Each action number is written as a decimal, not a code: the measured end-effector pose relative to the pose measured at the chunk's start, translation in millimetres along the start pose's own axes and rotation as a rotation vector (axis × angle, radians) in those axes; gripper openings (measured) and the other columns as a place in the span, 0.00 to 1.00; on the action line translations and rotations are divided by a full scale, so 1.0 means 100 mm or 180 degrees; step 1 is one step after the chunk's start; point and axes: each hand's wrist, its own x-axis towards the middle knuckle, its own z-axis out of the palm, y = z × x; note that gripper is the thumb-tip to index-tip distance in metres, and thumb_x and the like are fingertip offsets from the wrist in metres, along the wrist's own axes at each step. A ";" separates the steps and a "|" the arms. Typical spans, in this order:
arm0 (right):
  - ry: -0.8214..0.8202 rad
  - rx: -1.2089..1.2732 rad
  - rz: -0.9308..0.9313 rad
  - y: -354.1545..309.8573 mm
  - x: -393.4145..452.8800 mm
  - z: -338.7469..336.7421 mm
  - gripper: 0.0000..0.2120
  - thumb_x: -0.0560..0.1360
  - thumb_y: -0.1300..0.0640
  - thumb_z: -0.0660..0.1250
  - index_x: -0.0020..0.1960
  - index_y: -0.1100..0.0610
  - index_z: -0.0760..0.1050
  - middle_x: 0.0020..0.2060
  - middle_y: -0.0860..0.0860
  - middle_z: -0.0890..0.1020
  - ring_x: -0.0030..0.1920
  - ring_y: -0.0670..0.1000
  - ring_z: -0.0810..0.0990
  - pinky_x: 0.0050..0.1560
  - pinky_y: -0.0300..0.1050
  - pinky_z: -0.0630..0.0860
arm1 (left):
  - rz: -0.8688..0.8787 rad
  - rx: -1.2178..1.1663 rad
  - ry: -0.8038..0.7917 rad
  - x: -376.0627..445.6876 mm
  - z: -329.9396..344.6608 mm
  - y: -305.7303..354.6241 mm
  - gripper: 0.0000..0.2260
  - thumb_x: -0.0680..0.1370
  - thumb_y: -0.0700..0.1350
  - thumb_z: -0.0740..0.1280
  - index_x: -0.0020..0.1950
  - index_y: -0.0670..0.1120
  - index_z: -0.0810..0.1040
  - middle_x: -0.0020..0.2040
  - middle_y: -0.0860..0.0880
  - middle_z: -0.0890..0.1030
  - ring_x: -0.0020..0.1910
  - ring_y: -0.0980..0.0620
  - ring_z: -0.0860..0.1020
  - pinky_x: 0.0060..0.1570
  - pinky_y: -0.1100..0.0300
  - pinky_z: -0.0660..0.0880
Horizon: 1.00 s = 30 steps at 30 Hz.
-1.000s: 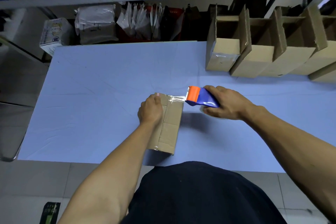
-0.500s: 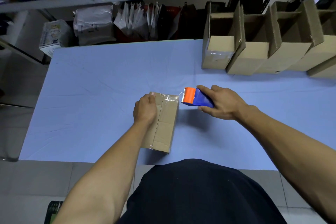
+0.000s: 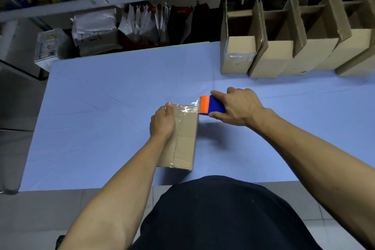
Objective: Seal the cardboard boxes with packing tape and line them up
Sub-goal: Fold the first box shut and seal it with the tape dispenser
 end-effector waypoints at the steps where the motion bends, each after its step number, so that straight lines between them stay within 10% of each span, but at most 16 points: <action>1: -0.0041 -0.0023 0.0017 -0.03 0.01 -0.04 0.29 0.74 0.31 0.60 0.68 0.47 0.68 0.48 0.54 0.77 0.43 0.57 0.77 0.39 0.45 0.66 | 0.0009 -0.0014 -0.0017 0.01 0.00 0.00 0.26 0.84 0.59 0.48 0.59 0.42 0.78 0.58 0.42 0.81 0.59 0.40 0.75 0.61 0.47 0.72; 9: -0.0256 -0.0361 0.0384 -0.50 0.10 0.03 0.13 0.74 0.46 0.66 0.55 0.53 0.76 0.47 0.53 0.80 0.47 0.56 0.80 0.39 0.45 0.64 | 0.0140 -0.0079 0.0008 -0.06 0.05 -0.01 0.24 0.84 0.58 0.50 0.60 0.44 0.79 0.59 0.43 0.81 0.59 0.40 0.76 0.58 0.50 0.71; 18: -0.0408 0.0471 0.1078 -0.28 0.18 0.47 0.38 0.75 0.58 0.67 0.79 0.55 0.53 0.61 0.65 0.70 0.56 0.65 0.74 0.48 0.51 0.70 | -0.0137 -0.0943 0.0021 -0.12 0.03 -0.10 0.21 0.82 0.59 0.58 0.32 0.54 0.72 0.31 0.57 0.74 0.39 0.49 0.73 0.38 0.56 0.68; 23: -0.0618 0.1321 0.0938 -0.43 0.14 0.72 0.31 0.77 0.64 0.63 0.78 0.56 0.57 0.58 0.63 0.70 0.51 0.63 0.75 0.47 0.49 0.72 | -0.0134 -0.0969 -0.0069 -0.17 0.06 -0.19 0.21 0.82 0.59 0.59 0.67 0.47 0.76 0.64 0.48 0.80 0.62 0.47 0.76 0.60 0.55 0.72; 30: 0.0453 0.1742 0.1289 -0.51 0.02 0.66 0.12 0.77 0.63 0.61 0.58 0.61 0.78 0.51 0.61 0.78 0.49 0.63 0.77 0.45 0.48 0.67 | 0.0145 -0.1461 0.0445 -0.26 0.04 -0.16 0.06 0.80 0.47 0.68 0.56 0.51 0.75 0.50 0.57 0.77 0.52 0.54 0.79 0.42 0.79 0.69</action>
